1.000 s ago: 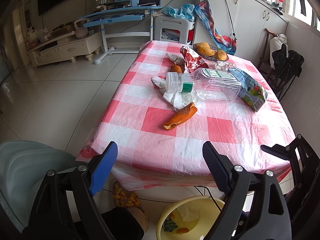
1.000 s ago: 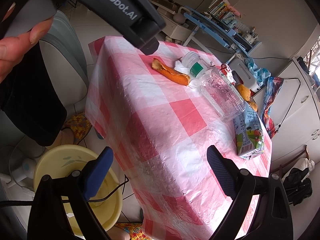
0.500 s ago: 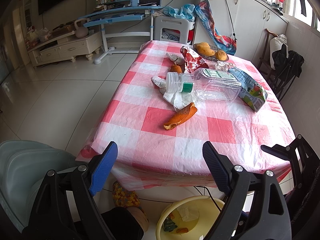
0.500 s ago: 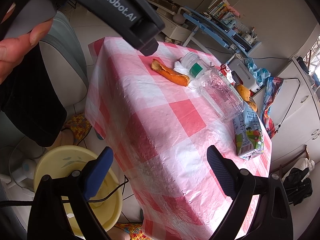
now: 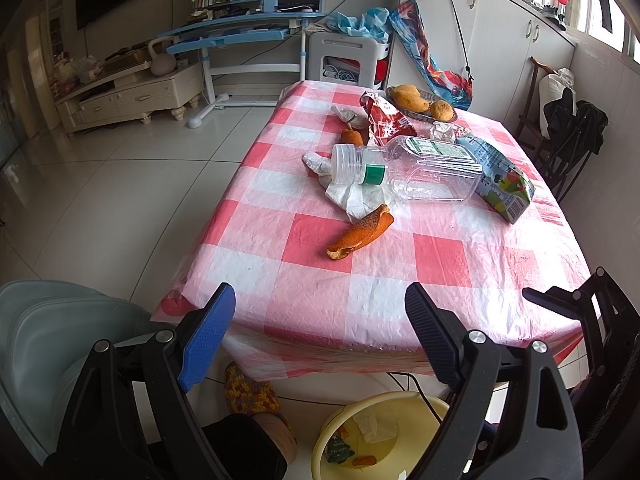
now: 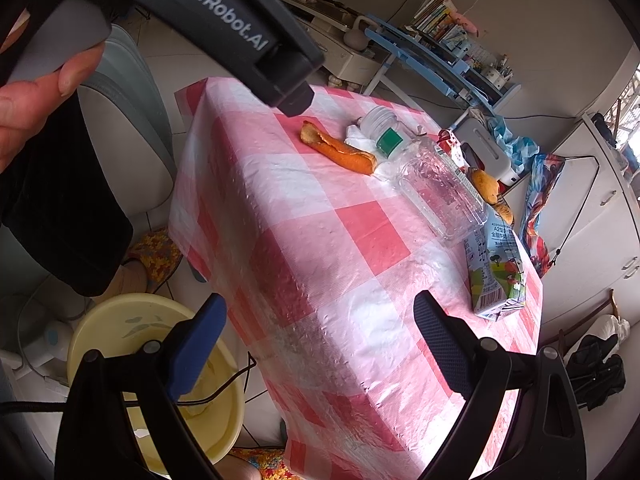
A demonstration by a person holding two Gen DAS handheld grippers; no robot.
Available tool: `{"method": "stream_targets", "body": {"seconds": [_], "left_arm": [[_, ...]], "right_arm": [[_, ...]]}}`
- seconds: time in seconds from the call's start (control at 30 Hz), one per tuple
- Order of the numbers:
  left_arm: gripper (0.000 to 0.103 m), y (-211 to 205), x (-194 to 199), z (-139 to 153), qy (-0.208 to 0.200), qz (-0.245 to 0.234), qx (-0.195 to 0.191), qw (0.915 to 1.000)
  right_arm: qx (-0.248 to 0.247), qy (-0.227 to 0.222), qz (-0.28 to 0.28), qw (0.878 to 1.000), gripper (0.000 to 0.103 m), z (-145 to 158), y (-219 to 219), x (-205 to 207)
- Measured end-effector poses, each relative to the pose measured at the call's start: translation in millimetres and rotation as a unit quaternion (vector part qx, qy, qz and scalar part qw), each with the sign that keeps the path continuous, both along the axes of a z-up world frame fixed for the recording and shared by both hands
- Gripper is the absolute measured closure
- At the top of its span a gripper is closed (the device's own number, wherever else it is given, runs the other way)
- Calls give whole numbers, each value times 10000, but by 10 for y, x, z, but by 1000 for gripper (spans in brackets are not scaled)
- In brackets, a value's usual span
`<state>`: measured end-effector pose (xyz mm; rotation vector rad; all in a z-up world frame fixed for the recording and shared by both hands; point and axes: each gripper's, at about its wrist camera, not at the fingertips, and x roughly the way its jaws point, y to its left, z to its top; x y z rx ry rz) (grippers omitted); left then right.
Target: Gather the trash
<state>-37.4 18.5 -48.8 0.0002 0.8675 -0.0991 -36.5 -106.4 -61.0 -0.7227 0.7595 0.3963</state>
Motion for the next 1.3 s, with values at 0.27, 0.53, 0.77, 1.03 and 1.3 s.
{"method": "stream_targets", "body": {"seconds": [0.27,0.53,0.77,1.03,1.3], "left_arm": [[20,-1,3,-1,7,-5,-2,10000],[20,-1,6,-2,8,-5,0,10000],[20,-7,6,-5,7,-4,1,10000],[20,-8,7,-3,8,-4,-1,10000],[20,-5,10,-3,12,-5,1,10000]], "right_arm": [[-26,9,16,10000,13,-26,23,-12],[-29,6,19,10000,13,-28,23,-15],[-24,2,12,10000,13,-28,23,-13],[-7,-18,3,10000,13,-54,19,-28],[-11,-20,4,10000,13,-59,19,-28]]}}
